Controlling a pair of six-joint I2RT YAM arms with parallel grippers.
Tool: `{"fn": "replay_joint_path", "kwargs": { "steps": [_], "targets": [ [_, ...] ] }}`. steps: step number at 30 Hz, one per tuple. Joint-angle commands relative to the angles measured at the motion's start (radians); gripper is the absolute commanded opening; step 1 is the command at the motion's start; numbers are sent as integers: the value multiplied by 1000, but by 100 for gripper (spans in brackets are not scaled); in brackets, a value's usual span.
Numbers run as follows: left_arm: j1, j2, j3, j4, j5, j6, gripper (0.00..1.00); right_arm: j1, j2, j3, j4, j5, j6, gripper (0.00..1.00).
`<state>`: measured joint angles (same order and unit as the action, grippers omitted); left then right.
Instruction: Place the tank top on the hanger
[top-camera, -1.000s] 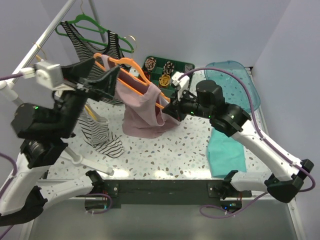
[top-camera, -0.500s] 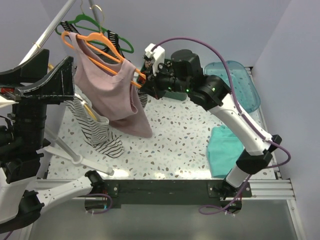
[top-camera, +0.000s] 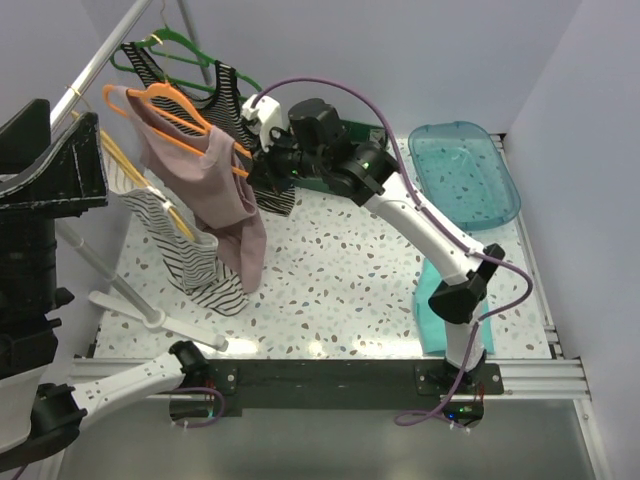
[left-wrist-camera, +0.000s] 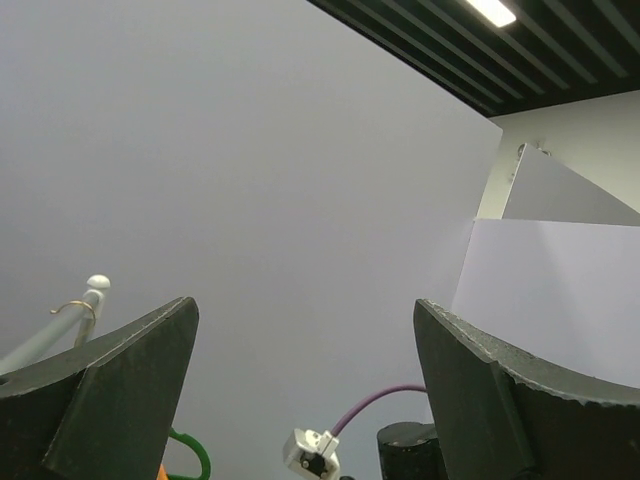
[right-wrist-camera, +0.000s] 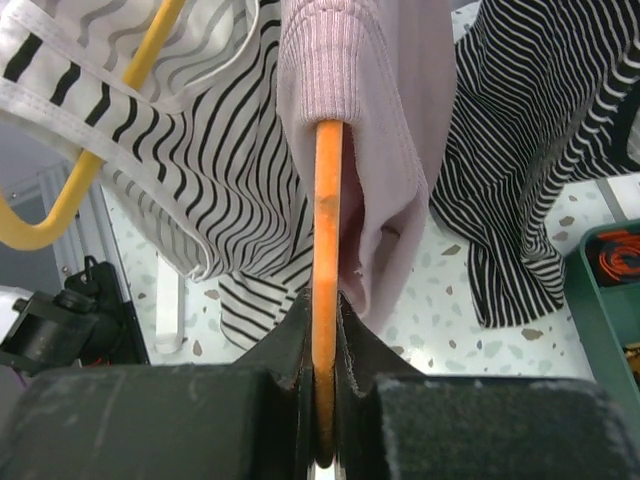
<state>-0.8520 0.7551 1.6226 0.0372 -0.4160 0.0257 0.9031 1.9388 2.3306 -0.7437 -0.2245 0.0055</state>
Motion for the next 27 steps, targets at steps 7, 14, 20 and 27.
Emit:
{"fn": "replay_joint_path", "kwargs": {
  "steps": [7, 14, 20, 27],
  "targets": [
    [1, 27, 30, -20, -20, 34, 95, 43, 115, 174, 242, -9, -16, 0],
    [2, 38, -13, -7, -33, 30, 95, 48, 173, 214, 300, -3, -13, 0],
    [1, 75, -70, 3, -17, -4, 95, 51, 204, 239, 336, -1, -13, 0],
    [2, 98, -99, 26, -14, -18, 96, 49, 230, 253, 360, -6, -12, 0]
  ]
}}
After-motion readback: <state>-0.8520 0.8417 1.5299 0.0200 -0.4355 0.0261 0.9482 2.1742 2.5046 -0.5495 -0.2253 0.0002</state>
